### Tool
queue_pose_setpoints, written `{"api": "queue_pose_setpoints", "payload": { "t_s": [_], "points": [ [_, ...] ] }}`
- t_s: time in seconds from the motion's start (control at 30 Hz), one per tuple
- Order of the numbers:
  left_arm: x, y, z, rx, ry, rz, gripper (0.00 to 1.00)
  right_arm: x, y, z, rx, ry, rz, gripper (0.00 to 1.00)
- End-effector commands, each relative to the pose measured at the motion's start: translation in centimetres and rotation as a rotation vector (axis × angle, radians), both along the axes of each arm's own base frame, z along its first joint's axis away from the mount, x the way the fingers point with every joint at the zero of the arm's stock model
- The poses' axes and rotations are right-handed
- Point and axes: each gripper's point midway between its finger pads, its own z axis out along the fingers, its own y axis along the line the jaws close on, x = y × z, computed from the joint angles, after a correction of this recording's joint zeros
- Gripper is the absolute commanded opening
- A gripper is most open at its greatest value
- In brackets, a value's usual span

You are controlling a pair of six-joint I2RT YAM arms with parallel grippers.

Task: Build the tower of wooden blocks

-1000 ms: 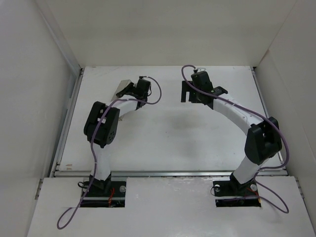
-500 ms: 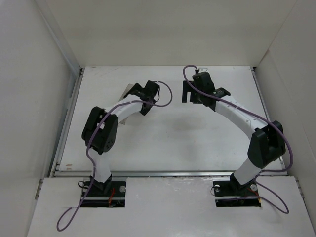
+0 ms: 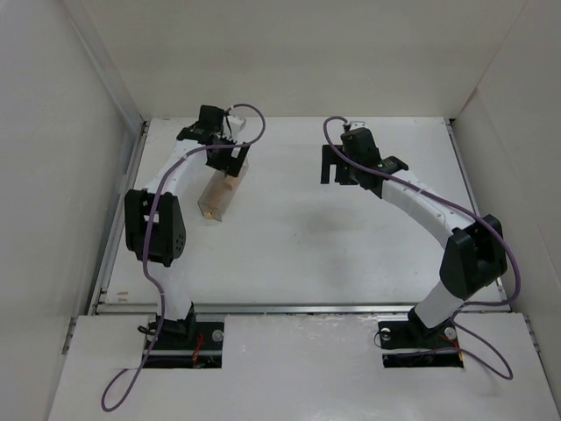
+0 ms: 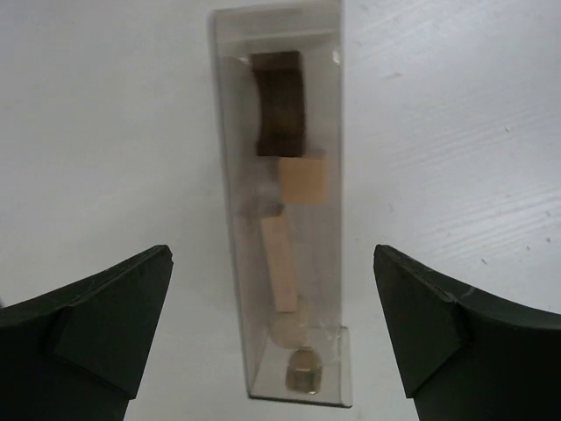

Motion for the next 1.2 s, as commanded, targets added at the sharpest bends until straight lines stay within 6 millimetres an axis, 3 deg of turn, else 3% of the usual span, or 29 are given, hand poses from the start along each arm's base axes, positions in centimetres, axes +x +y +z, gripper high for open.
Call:
{"api": "queue_pose_setpoints", "payload": {
  "t_s": [0.0,0.17,0.27,0.3,0.37,0.4,0.53,0.7,0.77,0.83,0.93,1.0,1.17],
  "points": [
    [-1.5,-3.0,-2.0,-0.077,0.107,-0.108,0.99,-0.3,1.0,1.2,0.029,-0.03,0.044,1.0],
    [-0.4,-0.3,-4.4,-0.049,0.151,-0.017,0.99,-0.3,1.0,1.2,0.022,-0.031,0.05,1.0],
    [-0.4,0.1,-5.0,-0.029,0.161,-0.005,0.9,-0.5,0.9,0.8,0.018,-0.023,0.05,1.0],
    [-0.4,0.1,-5.0,-0.034,0.162,0.002,0.76,-0.5,0.9,0.8,0.018,-0.023,0.05,1.0],
    [-0.4,-0.1,-4.6,-0.048,0.156,0.005,0.59,-0.5,0.7,1.2,0.016,-0.034,0.042,1.0],
    [-0.5,-0.5,-4.5,-0.049,0.144,-0.005,0.38,-0.5,0.7,1.2,0.016,-0.034,0.042,1.0],
    [-0.4,-1.4,-2.2,0.013,0.056,-0.007,0.0,-0.4,0.6,1.3,0.011,-0.037,0.035,1.0],
    [0.7,-1.5,0.7,0.265,-0.129,0.095,0.0,-0.3,0.4,1.3,0.005,-0.04,0.028,1.0],
    [1.5,-1.0,3.3,0.458,-0.287,0.172,0.0,-0.4,0.2,1.1,0.0,-0.034,0.012,1.0],
    [0.8,-0.2,5.2,0.611,-0.38,0.244,0.0,-0.4,0.1,1.2,-0.009,-0.041,-0.006,1.0],
    [0.9,0.3,7.1,0.716,-0.486,0.273,0.0,-0.5,-1.1,1.4,-0.027,-0.047,-0.076,1.0],
    [0.8,-0.4,7.8,0.773,-0.541,0.271,0.0,-0.6,-2.4,1.2,-0.057,-0.042,-0.153,1.0],
    [-0.3,-1.2,5.3,0.854,-0.526,0.225,0.0,-0.9,-3.7,0.8,-0.097,-0.029,-0.216,1.0]
  ]
}}
